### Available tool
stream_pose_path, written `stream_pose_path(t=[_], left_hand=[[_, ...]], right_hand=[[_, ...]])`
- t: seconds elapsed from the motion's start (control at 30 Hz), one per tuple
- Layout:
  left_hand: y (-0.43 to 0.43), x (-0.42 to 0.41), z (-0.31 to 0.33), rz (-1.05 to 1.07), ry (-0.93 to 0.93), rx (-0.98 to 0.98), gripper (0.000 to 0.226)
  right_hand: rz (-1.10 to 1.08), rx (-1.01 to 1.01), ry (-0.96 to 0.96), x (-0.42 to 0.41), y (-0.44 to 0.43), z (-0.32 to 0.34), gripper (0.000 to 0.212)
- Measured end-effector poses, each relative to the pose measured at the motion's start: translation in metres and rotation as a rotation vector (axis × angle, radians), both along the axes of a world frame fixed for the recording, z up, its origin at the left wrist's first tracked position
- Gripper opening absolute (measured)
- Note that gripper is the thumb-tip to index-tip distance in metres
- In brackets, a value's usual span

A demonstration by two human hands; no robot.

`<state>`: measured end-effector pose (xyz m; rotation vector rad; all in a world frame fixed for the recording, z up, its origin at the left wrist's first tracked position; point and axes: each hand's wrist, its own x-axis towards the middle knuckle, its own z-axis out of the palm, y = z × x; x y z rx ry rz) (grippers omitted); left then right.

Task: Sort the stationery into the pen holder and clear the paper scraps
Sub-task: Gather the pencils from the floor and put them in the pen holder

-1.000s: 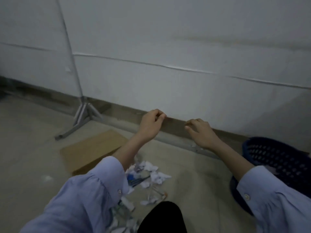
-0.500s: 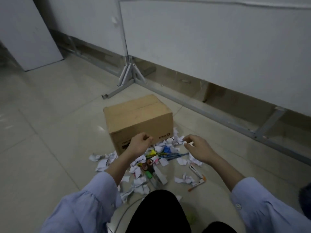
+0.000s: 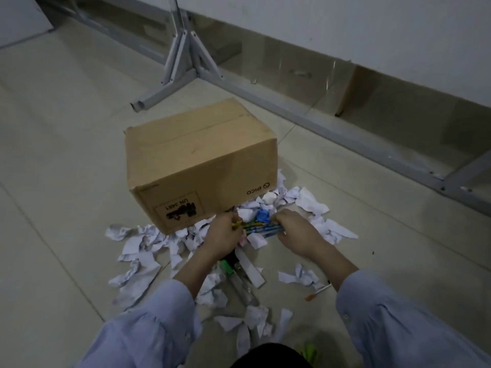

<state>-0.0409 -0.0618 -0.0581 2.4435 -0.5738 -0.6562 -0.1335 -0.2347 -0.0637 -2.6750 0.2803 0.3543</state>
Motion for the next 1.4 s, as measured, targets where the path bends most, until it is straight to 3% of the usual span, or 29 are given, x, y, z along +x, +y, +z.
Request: stream_pose_path(t=[0.17, 0.27, 0.43, 0.63, 0.77, 0.93, 1.1, 1.27, 1.4], left_hand=[[-0.010, 0.006, -0.024, -0.100, -0.143, 0.241, 0.018], [-0.016, 0.010, -0.028, -0.139, -0.229, 0.327, 0.018], [-0.032, 0.007, -0.032, -0.253, -0.269, 0.552, 0.039], [-0.039, -0.005, -0.043, -0.358, -0.428, 0.657, 0.033], [-0.041, -0.013, -0.050, -0.392, -0.447, 0.737, 0.032], [-0.038, -0.013, -0.047, -0.432, -0.464, 0.757, 0.032], [-0.028, 0.000, -0.039, -0.581, -0.411, 0.671, 0.027], [-0.023, 0.009, -0.030, -0.588, -0.362, 0.481, 0.045], [-0.013, 0.012, -0.023, -0.519, -0.416, 0.375, 0.025]], right_hand=[[0.086, -0.180, 0.004, 0.019, 0.015, -0.025, 0.050], [0.086, -0.213, -0.011, 0.023, 0.016, -0.032, 0.057], [0.075, -0.211, -0.068, 0.017, 0.009, -0.047, 0.061], [-0.182, -0.108, -0.207, 0.002, -0.006, -0.054, 0.078], [-0.248, -0.123, -0.180, -0.006, -0.014, -0.056, 0.078], [-0.123, -0.214, -0.134, -0.007, -0.019, -0.056, 0.057], [-0.098, -0.214, -0.159, -0.014, -0.022, -0.055, 0.069], [-0.084, -0.175, -0.119, -0.018, -0.026, -0.050, 0.084], [-0.171, -0.021, -0.163, -0.021, -0.026, -0.045, 0.097]])
